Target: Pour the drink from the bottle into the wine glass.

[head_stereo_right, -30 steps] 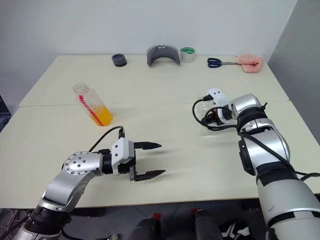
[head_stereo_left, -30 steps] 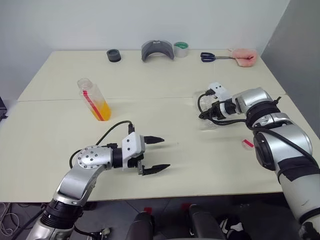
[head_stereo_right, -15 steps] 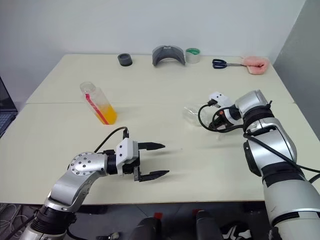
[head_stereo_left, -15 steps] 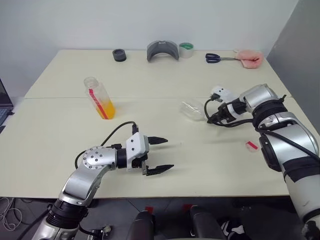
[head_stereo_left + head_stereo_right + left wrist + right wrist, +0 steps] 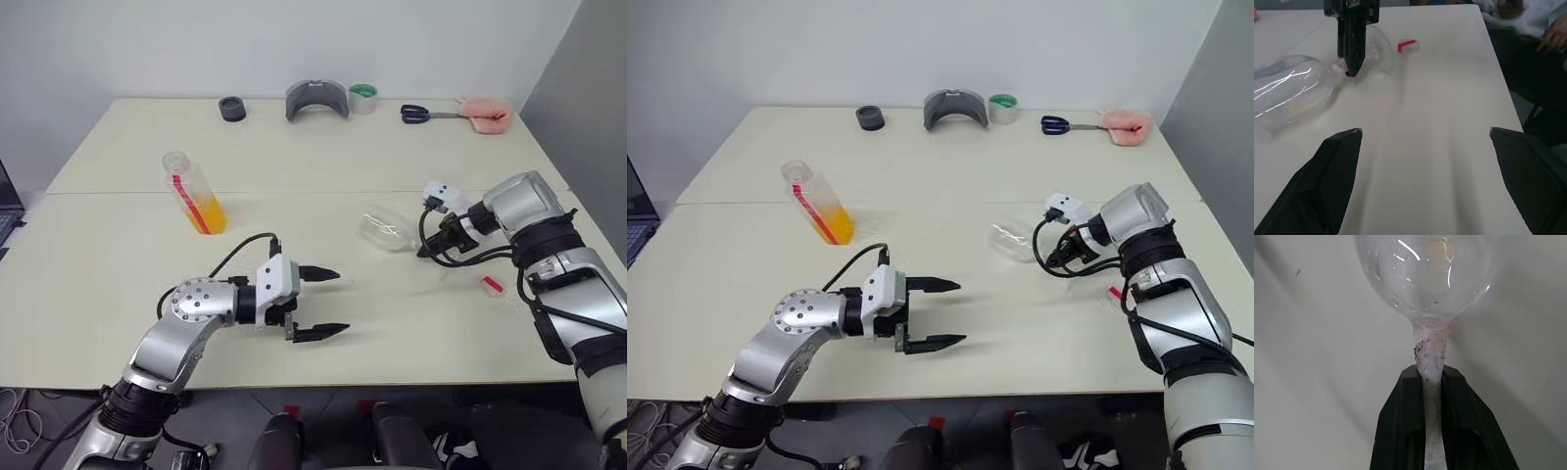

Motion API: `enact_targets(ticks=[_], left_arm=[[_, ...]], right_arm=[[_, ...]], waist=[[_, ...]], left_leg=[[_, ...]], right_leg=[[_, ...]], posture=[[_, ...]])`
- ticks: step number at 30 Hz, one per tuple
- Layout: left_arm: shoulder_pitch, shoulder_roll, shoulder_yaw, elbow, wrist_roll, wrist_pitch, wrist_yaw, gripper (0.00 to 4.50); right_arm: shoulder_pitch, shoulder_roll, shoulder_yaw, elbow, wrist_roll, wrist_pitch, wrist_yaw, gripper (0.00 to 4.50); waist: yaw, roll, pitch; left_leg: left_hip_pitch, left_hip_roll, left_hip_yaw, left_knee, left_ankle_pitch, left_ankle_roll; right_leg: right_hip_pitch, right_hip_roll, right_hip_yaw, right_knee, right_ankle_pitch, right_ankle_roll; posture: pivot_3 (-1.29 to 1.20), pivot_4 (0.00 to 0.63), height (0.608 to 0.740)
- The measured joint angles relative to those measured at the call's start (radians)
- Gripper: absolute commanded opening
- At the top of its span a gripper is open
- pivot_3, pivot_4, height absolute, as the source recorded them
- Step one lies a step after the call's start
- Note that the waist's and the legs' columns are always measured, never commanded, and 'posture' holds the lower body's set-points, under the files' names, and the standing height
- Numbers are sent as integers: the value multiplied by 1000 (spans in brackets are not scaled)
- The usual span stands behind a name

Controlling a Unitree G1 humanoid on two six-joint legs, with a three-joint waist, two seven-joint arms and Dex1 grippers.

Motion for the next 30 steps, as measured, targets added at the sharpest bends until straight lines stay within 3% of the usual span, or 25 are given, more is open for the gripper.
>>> enact_targets(ticks=[9, 14, 19, 24, 30], left_arm=[[9, 2, 1, -8, 3, 10, 10, 4500], [25, 2, 4, -20, -3, 34, 35, 4500], [26, 3, 25, -41, -22, 70, 52, 4500], [19, 11, 31, -40, -23, 73, 49, 4500], [0, 19, 31, -38, -35, 76, 32, 4500]], right_arm=[[-47, 52, -78, 113, 68, 48, -71, 132], [-155, 117, -287, 202, 189, 78, -297, 132], [-156, 229, -486, 211, 294, -122, -635, 132], [-17, 378, -563, 236, 328, -374, -936, 132], [102, 469, -589, 114, 366, -517, -1078, 132]], waist=[[-12, 0, 0], [-24, 1, 1], [-26, 0, 0], [-27, 0, 0], [-27, 1, 0]], left_leg=[[1, 1, 1, 0, 0, 0], [0, 1, 1, -1, 0, 0], [0, 1, 1, 0, 0, 0], [-1, 0, 2, 0, 0, 0], [0, 1, 1, -1, 0, 0]], right_leg=[[0, 1, 1, 1, 0, 0], [-1, 1, 1, 2, 0, 0], [-1, 1, 1, 2, 0, 0], [-1, 0, 2, 2, 0, 0], [-1, 1, 2, 2, 0, 0]], posture=[[0, 150, 740], [0, 150, 740], [0, 150, 740], [0, 150, 740], [0, 150, 740]])
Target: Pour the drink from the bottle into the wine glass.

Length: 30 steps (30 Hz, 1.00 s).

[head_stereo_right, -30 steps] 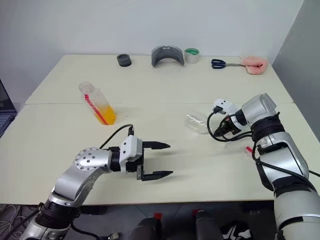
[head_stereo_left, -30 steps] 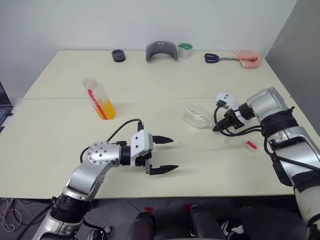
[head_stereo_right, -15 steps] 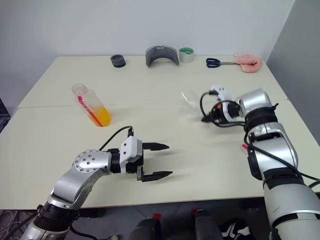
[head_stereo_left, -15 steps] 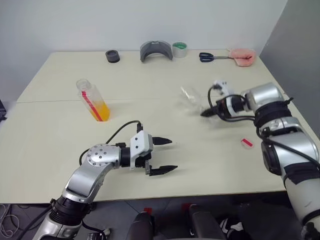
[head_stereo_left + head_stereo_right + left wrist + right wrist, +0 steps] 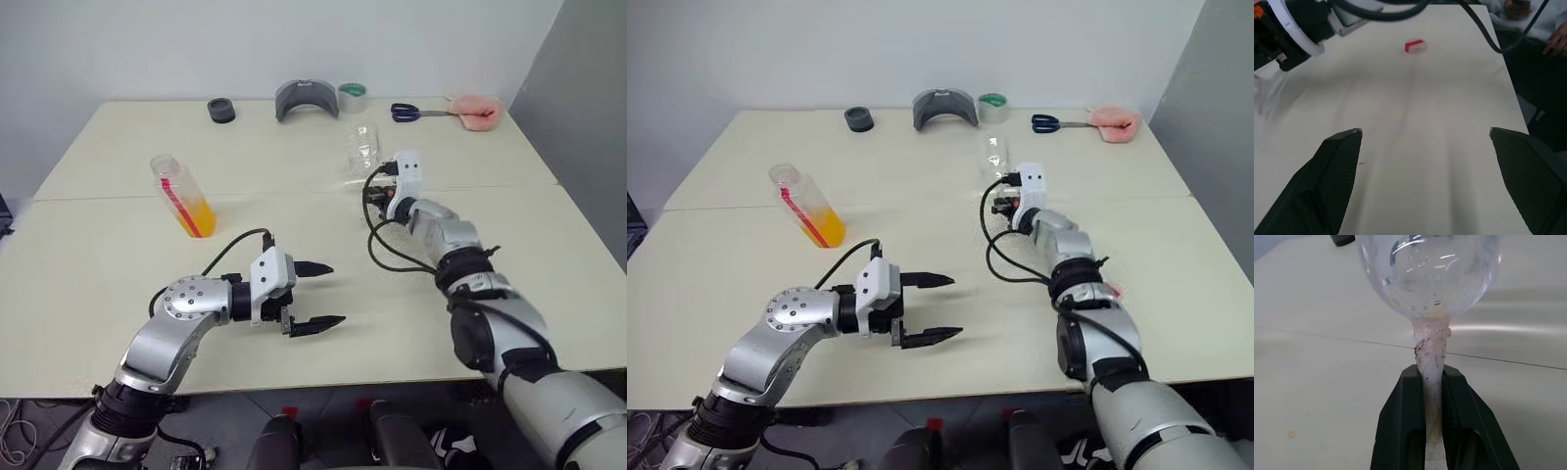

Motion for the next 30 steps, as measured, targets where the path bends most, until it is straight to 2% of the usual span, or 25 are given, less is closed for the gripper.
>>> enact_targets(ticks=[4, 9, 16, 19, 22, 30], left_arm=[[-10, 7, -1, 3, 0, 1, -7, 4500], [-10, 23, -1, 3, -1, 2, -14, 4500], [-9, 29, -1, 3, -2, 2, -31, 4500], [-9, 30, -1, 4, -2, 1, -37, 4500], [-10, 30, -1, 5, -2, 1, -42, 4500], [-5, 30, 47, 24, -10, 21, 10, 4500]], right_arm=[[143, 19, 13, -208, 19, 19, -33, 132], [393, 1, 73, -609, 46, 169, -35, 132], [669, -17, 136, -1003, 61, 355, -66, 132], [730, -11, 169, -1079, 62, 377, -88, 132], [724, 0, 186, -1081, 54, 376, -108, 132], [635, 26, 200, -929, 45, 236, -100, 131]], waist=[[2, 0, -1], [17, 1, -5], [27, 0, -17], [26, 0, -17], [26, 0, -17], [20, 0, -17]], left_leg=[[0, 0, -1, 0, 0, 0], [0, -1, -2, 0, 0, 0], [4, 0, -2, -1, 0, 0], [14, 2, -4, -4, -1, 1], [22, 2, -4, -9, -1, 1], [22, 4, -3, -9, -1, 1]], right_leg=[[1, 0, 0, 0, 0, 0], [2, -1, -1, -1, 0, 0], [6, 0, -1, -3, -1, 0], [18, 3, -3, -10, -1, 0], [26, 3, -3, -15, -2, 0], [25, 4, -2, -16, -2, 0]], posture=[[0, 150, 740], [0, 150, 740], [0, 150, 740], [0, 150, 740], [0, 150, 740], [0, 150, 740]])
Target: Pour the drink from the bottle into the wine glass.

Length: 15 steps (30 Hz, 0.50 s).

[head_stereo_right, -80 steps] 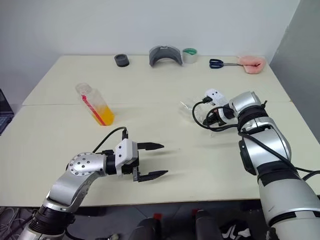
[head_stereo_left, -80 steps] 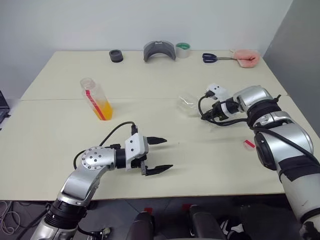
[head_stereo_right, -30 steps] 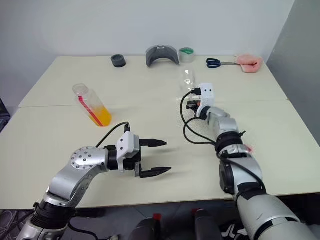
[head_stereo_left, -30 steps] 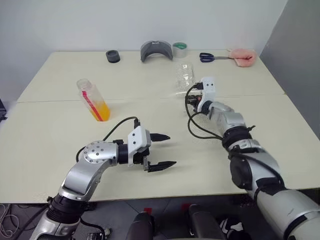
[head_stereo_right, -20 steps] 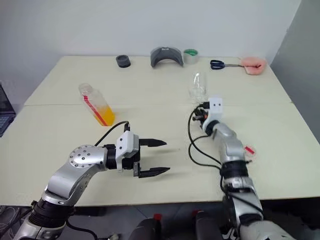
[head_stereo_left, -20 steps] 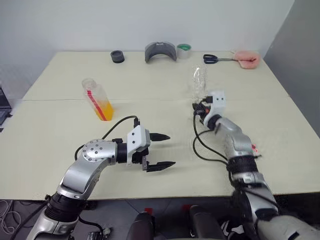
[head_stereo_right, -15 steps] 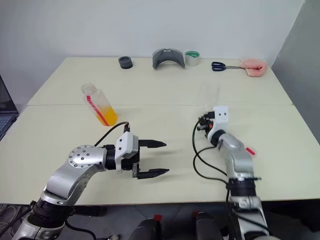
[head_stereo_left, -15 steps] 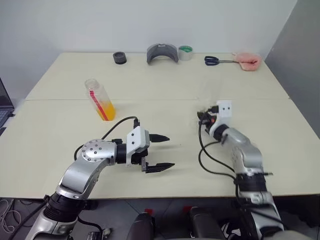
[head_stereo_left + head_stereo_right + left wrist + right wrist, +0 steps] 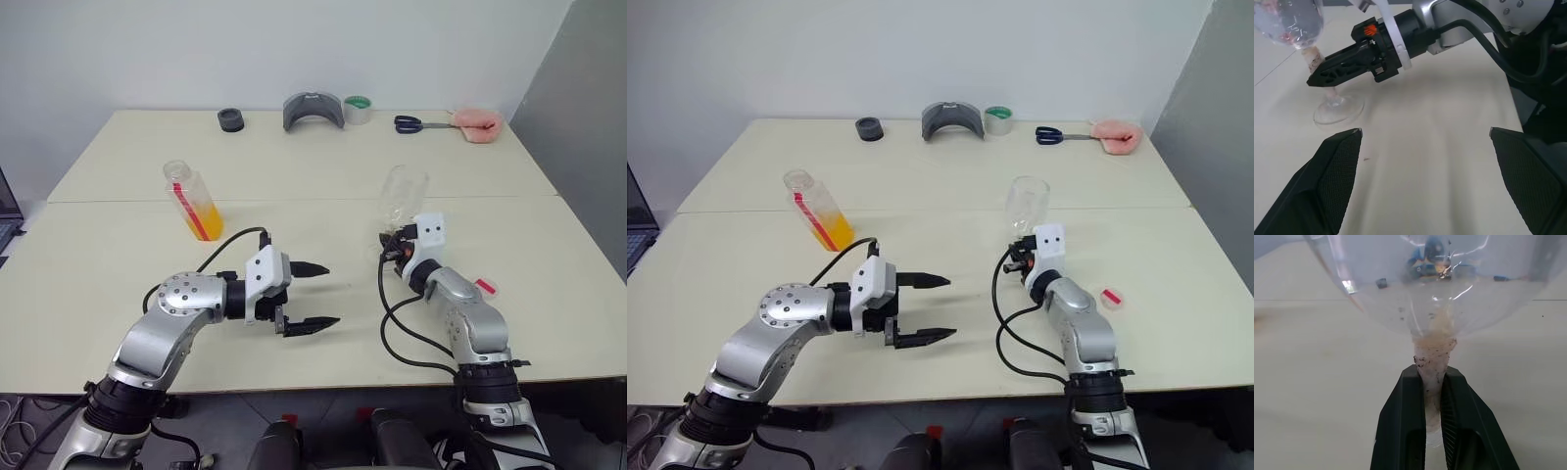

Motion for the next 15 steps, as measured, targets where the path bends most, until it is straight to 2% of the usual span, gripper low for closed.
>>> enact_targets(ticks=[8, 15], left_arm=[[37, -39, 228, 86, 11, 14, 257, 4500], [119, -13, 296, 43, 10, 38, 315, 4500]], right_arm=[[-189, 121, 122, 339, -49, -271, 78, 131], [-306, 171, 202, 623, -89, -462, 199, 131]], waist=[[-19, 1, 1], [-14, 1, 2]], left_leg=[[-2, 3, 2, -4, 0, 0], [-4, -2, -1, -6, 0, 0]], right_leg=[[-6, 2, 1, 0, 0, -1], [-7, -4, 1, -1, 0, -1]], posture=[[0, 150, 740], [0, 150, 740]])
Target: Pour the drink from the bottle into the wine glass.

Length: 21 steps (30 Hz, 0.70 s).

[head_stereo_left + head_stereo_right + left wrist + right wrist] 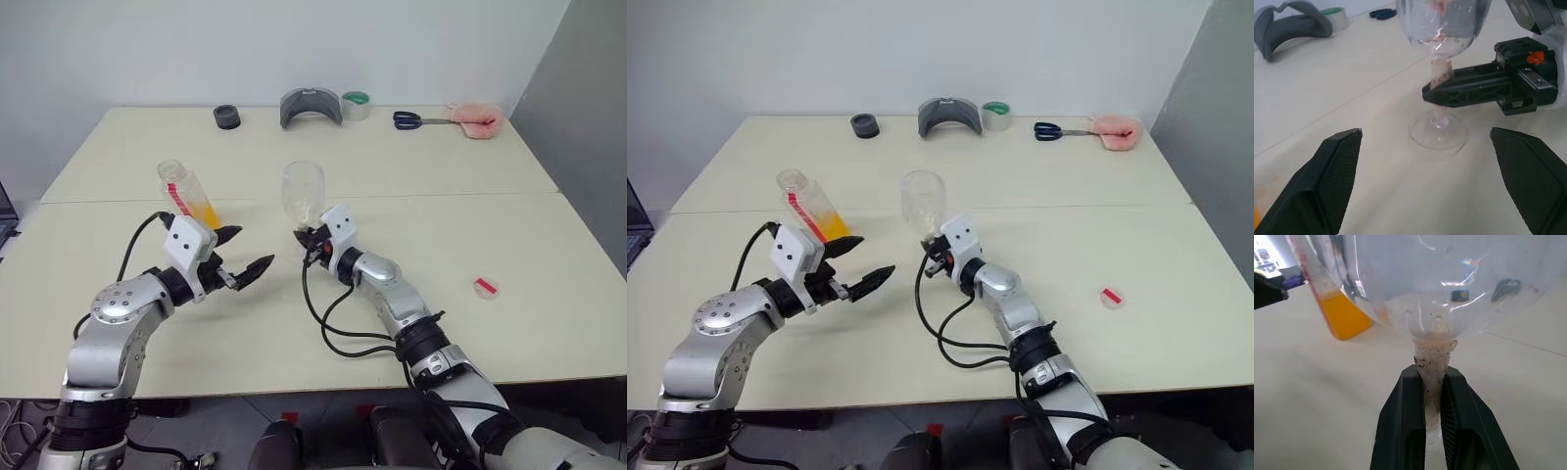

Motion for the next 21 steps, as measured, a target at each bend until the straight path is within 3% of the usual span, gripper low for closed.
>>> enact_targets(ticks=[8, 13, 21], left_arm=[[8, 9, 31, -13, -1, 1, 22, 4500], [-8, 9, 31, -28, -9, 5, 27, 4500], [-44, 8, 31, -64, -50, 29, 34, 4500]], right_arm=[[-52, 7, -20, 137, 9, -86, 58, 131], [-55, 9, -19, 166, -5, -127, 57, 1639], [-54, 9, -17, 169, -20, -133, 61, 4441]], waist=[[1, 0, 0], [0, 0, 0], [-2, 0, 0]], left_leg=[[1, 1, -2, 0, 0, 0], [1, 1, -2, 0, 0, 0], [1, 1, -3, 0, 0, 0]], right_leg=[[0, 2, -1, 1, 0, 0], [0, 2, -1, 1, 0, 0], [0, 2, -1, 1, 0, 0]], posture=[[0, 150, 740], [0, 150, 740], [0, 150, 740]])
